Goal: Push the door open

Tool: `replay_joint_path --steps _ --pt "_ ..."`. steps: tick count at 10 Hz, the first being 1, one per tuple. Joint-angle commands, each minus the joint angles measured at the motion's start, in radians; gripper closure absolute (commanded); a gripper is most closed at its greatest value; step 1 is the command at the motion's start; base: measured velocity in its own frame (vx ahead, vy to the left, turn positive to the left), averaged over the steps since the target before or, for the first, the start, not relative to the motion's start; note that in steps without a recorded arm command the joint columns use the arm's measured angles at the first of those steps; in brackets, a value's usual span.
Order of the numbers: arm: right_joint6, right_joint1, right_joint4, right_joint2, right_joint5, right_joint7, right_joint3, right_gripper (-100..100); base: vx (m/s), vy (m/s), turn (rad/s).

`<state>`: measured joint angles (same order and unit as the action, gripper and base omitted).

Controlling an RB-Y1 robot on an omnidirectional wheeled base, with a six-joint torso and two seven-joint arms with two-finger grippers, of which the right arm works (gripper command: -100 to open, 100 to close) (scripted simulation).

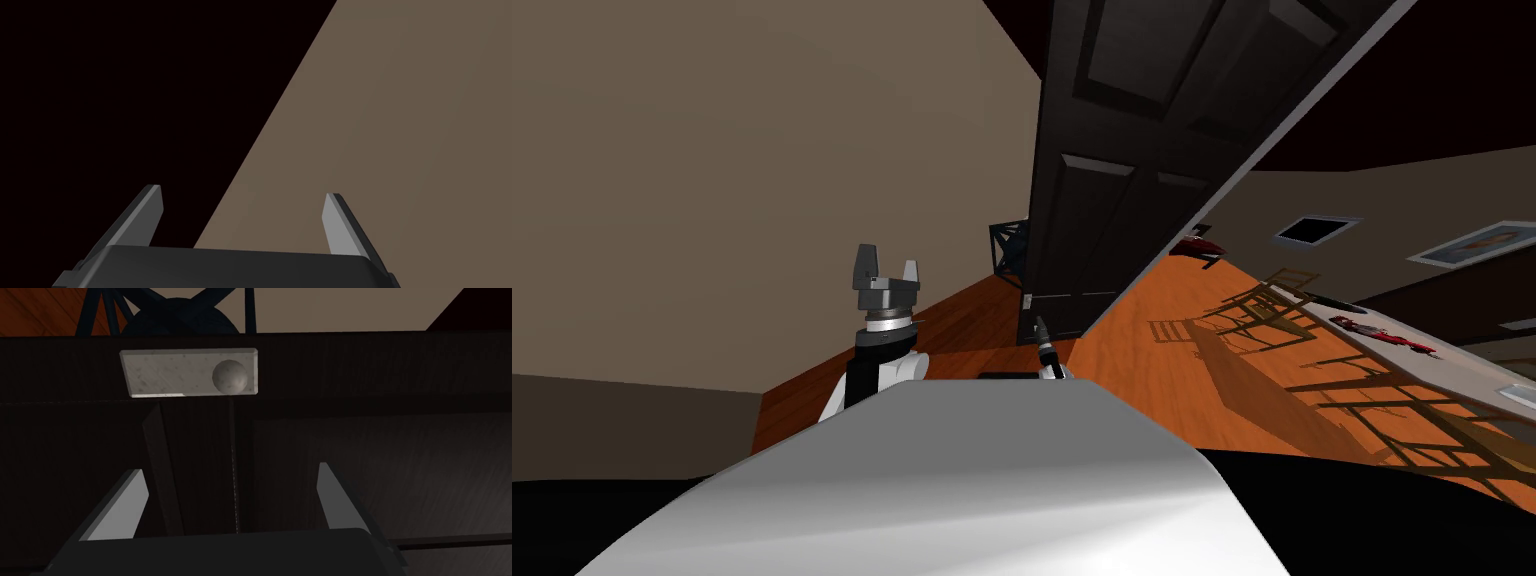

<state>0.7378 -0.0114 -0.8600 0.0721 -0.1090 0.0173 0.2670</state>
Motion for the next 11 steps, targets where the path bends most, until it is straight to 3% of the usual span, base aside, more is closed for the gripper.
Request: replay_joint_path --steps 1,5,11 --pt "0.000 0.000 0.000 0.000 0.000 0.000 0.000 -100 -0.096 0.016 -0.009" --pt "0.013 0.003 0.012 0.005 -0.002 0.004 -0.010 -100 0.189 0.035 0.026" --pt "0.030 0.007 0.028 -0.004 -0.005 0.009 -0.021 -100 0.217 0.033 0.024"
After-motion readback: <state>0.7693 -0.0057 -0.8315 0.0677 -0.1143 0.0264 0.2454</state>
